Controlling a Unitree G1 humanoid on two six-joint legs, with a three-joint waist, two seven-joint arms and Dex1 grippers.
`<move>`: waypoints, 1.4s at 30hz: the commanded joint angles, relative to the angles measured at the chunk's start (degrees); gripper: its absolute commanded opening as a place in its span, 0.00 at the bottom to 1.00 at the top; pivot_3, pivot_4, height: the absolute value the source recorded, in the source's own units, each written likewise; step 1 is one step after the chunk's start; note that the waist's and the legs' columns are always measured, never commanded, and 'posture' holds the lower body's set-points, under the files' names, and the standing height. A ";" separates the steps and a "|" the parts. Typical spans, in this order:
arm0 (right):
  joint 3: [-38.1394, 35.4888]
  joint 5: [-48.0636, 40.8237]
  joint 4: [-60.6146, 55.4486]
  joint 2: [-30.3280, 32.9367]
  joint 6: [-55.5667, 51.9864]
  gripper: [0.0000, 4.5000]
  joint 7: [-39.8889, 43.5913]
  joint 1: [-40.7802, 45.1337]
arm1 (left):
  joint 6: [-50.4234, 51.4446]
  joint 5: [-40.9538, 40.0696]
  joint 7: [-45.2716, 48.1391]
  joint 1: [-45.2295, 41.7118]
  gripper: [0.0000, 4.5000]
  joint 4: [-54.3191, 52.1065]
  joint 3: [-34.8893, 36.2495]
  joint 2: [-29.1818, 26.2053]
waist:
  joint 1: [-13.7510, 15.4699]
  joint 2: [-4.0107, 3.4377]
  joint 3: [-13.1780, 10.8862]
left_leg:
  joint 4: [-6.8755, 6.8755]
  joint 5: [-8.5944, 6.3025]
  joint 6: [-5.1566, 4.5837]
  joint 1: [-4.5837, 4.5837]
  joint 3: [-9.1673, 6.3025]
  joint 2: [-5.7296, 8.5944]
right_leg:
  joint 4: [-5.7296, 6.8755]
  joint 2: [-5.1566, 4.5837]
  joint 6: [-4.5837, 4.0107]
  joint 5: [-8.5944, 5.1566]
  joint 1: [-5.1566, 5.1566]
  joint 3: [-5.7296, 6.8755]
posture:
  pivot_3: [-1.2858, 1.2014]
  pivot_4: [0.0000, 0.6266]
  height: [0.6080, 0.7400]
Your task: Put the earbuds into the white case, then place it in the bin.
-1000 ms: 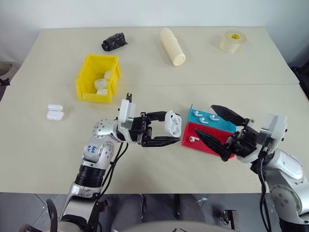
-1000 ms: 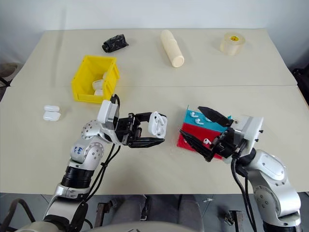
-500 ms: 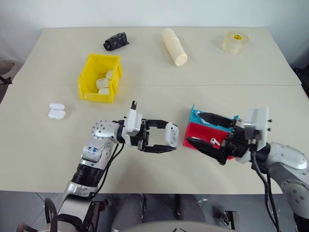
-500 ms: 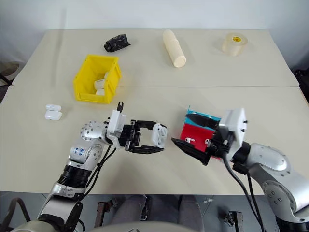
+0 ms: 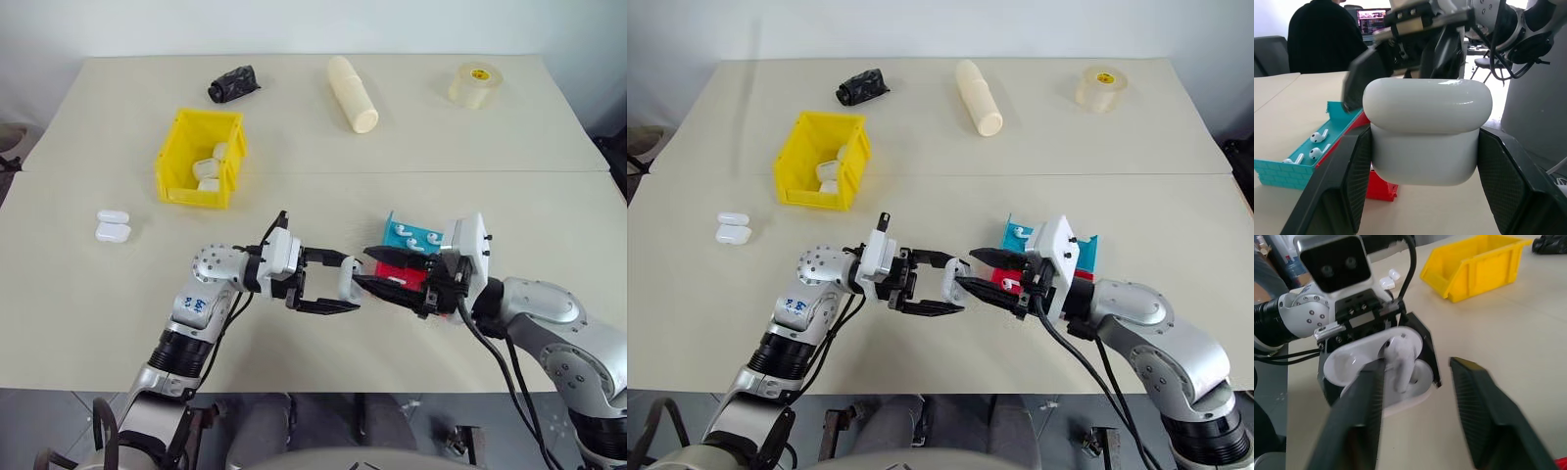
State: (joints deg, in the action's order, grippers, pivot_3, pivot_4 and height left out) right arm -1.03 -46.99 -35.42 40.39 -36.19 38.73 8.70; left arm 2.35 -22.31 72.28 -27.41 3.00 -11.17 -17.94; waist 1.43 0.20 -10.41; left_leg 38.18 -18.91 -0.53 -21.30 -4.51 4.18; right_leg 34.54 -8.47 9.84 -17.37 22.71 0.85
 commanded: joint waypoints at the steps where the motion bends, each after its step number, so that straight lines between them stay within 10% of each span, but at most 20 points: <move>1: -0.21 0.15 -0.31 -0.44 0.54 0.33 1.36 0.88 | -0.27 -1.55 0.00 -0.69 0.62 -2.25 0.38 0.32 | 0.00 0.00 0.00 | 0.00 0.00 0.00 0.00 0.00 0.00 | 0.00 0.00 0.00 0.00 0.00 0.00 | 0.52 0.24 1.00; 17: 1.10 0.98 0.45 -3.82 1.14 0.33 3.81 3.26 | 1.55 -2.28 0.69 -0.06 0.62 -3.36 -0.16 -0.42 | -0.04 0.00 0.00 | 0.00 0.00 0.00 0.00 -0.01 -0.01 | 0.01 0.00 0.00 0.00 0.01 0.00 | 0.52 0.24 1.00; 22: 1.21 1.53 0.68 -4.67 1.49 0.01 4.67 2.82 | 1.98 -2.68 0.67 -0.22 0.62 -3.52 0.25 -0.12 | -0.04 0.00 0.00 | 0.00 0.00 0.00 0.00 -0.01 0.00 | 0.04 0.00 0.00 0.00 0.01 0.00 | 0.52 0.24 1.00; 28: 0.12 1.45 0.50 -5.69 2.26 0.01 5.42 1.67 | 2.44 -3.48 0.97 0.19 0.62 -4.11 0.57 -0.24 | -0.04 0.00 0.00 | 0.00 0.00 0.00 0.00 -0.02 -0.01 | 0.10 0.00 0.00 0.00 0.01 0.00 | 0.52 0.24 1.00; 42: -17.28 -3.00 0.67 5.09 1.00 0.01 11.19 -6.79 | 1.29 -2.98 0.65 3.24 0.62 -3.44 1.94 -2.21 | 0.08 0.00 0.00 | -0.02 0.00 0.00 0.00 -0.01 -0.01 | 0.06 0.00 0.00 0.00 0.00 0.01 | 0.52 0.24 1.00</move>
State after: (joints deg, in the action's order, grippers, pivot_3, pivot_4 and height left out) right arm -16.00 -48.70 -33.70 43.65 -34.26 48.06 3.03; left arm 4.77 -24.65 72.90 -24.30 0.78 -9.88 -20.19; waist 1.51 0.20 -10.41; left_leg 38.15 -18.91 -0.53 -21.30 -4.50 4.17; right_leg 34.59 -8.47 9.84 -17.37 22.71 0.85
